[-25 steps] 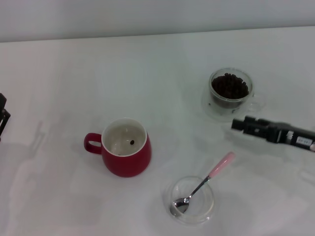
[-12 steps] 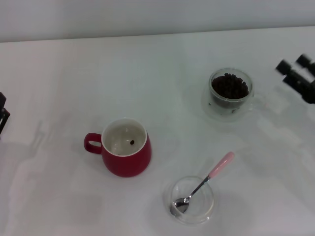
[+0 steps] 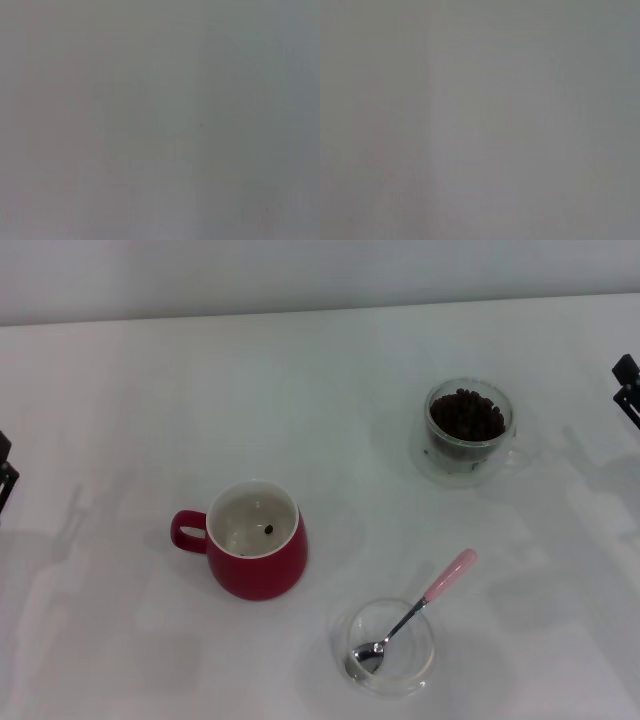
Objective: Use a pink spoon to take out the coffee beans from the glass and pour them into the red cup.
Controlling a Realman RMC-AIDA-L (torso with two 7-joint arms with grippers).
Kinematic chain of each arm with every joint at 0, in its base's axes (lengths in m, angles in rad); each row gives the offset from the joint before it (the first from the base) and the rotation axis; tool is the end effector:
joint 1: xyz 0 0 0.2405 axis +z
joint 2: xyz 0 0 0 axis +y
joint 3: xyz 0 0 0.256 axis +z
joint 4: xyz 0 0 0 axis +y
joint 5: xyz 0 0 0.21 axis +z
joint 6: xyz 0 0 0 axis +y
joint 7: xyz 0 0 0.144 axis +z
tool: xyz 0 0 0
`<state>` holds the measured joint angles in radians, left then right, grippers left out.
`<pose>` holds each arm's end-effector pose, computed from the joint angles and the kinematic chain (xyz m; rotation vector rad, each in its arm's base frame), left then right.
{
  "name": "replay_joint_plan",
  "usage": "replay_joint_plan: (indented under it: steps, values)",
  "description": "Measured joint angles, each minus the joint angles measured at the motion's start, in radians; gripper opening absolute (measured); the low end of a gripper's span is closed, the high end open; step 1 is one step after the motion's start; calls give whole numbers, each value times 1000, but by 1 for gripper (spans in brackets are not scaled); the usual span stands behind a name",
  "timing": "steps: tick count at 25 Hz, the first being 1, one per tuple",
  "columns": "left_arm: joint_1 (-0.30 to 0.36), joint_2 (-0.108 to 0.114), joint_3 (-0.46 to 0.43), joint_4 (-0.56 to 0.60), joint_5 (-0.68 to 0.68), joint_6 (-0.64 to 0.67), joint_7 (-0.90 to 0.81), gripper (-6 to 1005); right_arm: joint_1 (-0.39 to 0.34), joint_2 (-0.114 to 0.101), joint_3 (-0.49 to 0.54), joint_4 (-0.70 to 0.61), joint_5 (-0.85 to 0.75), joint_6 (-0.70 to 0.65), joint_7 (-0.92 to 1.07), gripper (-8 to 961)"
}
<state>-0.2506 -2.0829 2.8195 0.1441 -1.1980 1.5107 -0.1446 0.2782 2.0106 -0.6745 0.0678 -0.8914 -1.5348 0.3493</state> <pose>-0.3372 0.2446 -0.0192 -1.6288 -0.4331 -0.8109 0.3734 0.2467 0.0277 -1.5802 0.5189 0.8057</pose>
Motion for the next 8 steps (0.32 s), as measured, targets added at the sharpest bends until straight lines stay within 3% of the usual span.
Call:
replay_joint_plan:
  steps: [8]
  values:
    - [1,-4,2,31,-16,-3,-25,800,11,2,3,2,2,39,5,876]
